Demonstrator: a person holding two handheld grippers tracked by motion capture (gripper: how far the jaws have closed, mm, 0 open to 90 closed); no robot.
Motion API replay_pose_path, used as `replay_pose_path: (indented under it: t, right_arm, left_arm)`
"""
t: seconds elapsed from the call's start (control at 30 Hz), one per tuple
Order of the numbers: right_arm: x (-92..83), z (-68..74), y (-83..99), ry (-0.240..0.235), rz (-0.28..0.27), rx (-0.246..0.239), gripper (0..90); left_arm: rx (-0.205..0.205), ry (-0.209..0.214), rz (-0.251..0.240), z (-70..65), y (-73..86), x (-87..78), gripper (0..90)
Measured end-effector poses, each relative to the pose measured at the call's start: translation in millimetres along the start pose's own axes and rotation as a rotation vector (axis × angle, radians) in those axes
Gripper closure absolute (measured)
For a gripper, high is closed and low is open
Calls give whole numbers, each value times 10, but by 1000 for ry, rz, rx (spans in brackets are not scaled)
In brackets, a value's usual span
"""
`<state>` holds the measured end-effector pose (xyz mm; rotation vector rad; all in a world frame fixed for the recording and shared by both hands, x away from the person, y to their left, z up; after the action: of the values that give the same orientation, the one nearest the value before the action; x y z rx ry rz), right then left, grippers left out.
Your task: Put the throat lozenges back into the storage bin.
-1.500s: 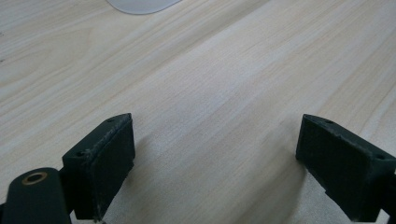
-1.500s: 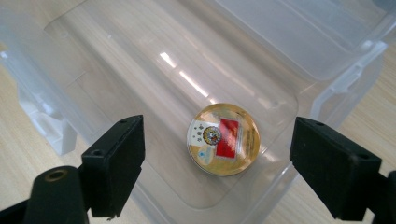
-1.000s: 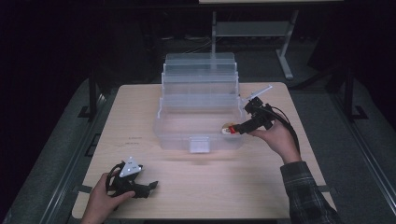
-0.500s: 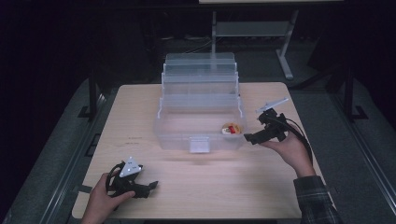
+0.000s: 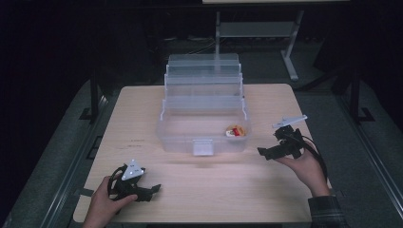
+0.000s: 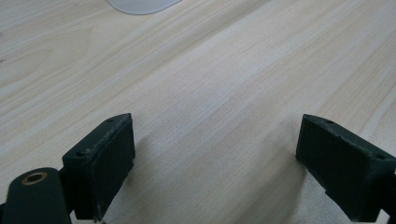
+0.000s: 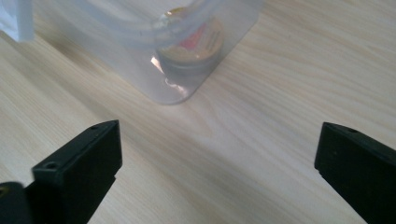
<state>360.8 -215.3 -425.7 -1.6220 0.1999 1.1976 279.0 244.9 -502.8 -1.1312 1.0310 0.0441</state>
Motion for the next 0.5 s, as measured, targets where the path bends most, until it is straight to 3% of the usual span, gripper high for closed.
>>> replay_pose_path:
  t: [0.5]
  right_arm:
    - [20, 62, 456, 18, 20, 6, 0]
  left_arm:
    - [-1, 0, -3, -1, 0, 2, 108]
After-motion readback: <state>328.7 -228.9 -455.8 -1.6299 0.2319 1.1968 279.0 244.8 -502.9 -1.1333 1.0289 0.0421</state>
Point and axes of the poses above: each handheld gripper's, and its own axes: x roughly forward along the jaws, y roughly out of its underside, z roughly to its left, the point moved 4 cm from there along x, roughly forward along the jaws, and after that the axes turned 3 degrees about -y, right-handed, at the moved point
